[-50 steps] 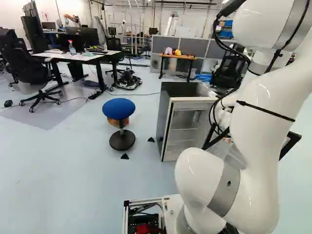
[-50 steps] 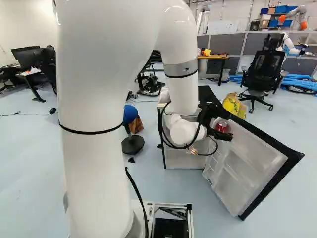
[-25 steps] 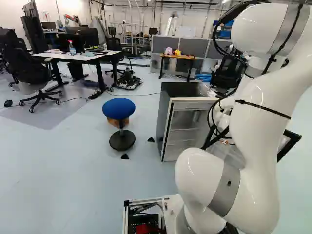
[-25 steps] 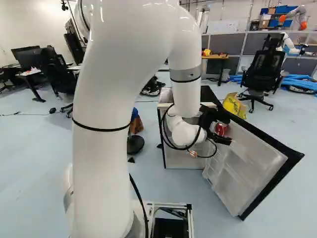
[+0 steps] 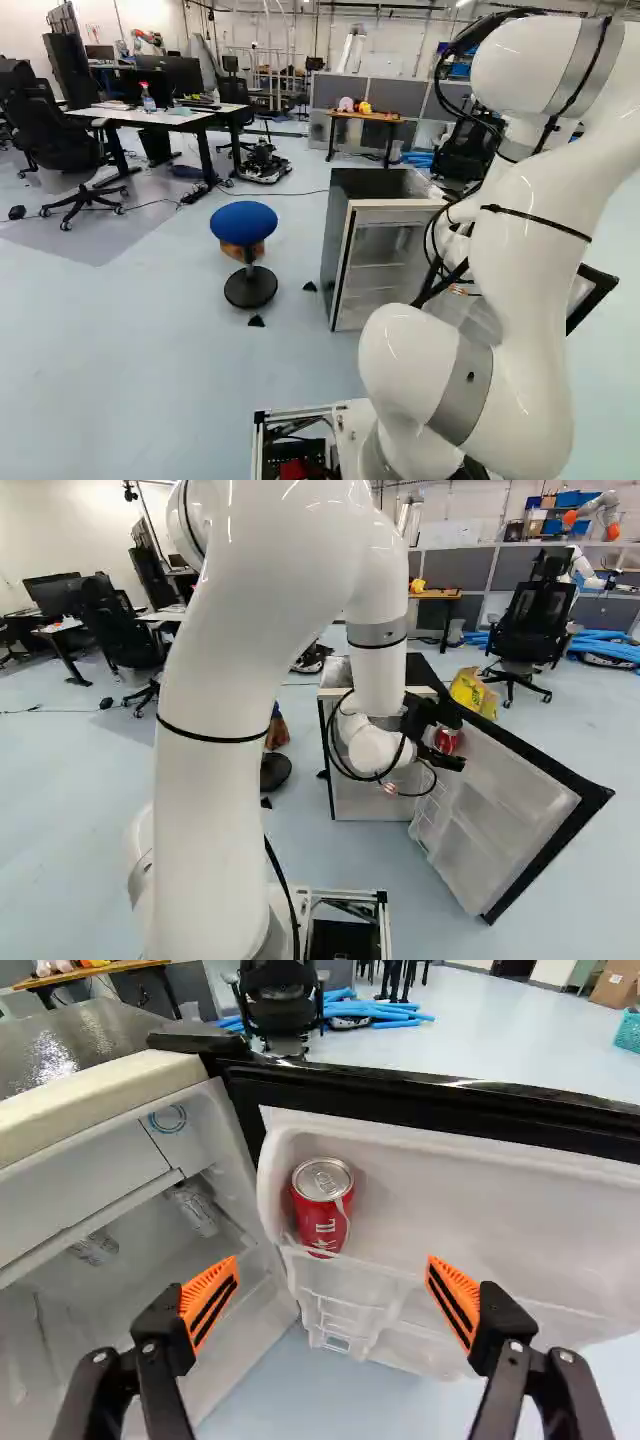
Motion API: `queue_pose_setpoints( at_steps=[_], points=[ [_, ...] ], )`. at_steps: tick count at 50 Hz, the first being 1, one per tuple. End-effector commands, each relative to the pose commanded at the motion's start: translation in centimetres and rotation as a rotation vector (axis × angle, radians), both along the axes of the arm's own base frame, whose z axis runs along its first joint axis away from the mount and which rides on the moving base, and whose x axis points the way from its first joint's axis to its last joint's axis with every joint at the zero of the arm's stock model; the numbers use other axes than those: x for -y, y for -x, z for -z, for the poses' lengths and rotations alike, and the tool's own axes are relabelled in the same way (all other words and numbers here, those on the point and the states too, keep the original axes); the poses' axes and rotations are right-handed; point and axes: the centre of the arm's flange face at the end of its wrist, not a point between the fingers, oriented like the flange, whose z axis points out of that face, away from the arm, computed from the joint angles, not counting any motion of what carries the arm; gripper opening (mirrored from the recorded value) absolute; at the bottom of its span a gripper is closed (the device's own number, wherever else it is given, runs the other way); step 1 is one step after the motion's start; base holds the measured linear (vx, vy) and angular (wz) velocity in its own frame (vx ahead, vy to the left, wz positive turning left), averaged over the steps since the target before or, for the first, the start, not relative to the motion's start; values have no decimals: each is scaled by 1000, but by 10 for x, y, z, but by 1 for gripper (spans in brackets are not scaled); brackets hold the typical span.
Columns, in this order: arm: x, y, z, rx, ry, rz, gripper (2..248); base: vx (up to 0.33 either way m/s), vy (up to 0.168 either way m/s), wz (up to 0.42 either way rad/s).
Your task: Grab a drink from the fridge
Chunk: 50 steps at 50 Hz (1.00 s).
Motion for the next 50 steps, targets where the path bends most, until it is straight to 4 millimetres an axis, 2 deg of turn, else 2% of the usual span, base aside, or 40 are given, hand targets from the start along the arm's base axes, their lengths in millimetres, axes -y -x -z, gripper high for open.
queue_pose_setpoints(
  at_steps=[10,11,15,16,20,21,41,42,47,48,50],
  points=[
    [0,0,0,0,0,0,238,0,0,0],
    [0,0,0,0,0,0,225,0,0,0],
    [0,0,0,0,0,0,225,0,0,0],
    [0,0,0,0,0,0,213,0,0,0],
    [0,0,0,0,0,0,213,0,0,0],
    [0,0,0,0,0,0,201,0,0,0],
    [0,0,0,0,0,0,195,0,0,0],
    [0,0,0,0,0,0,182,0,0,0],
    [0,0,0,0,0,0,182,0,0,0],
    [0,0,0,0,0,0,169,0,0,0],
    [0,0,0,0,0,0,169,0,0,0]
  ],
)
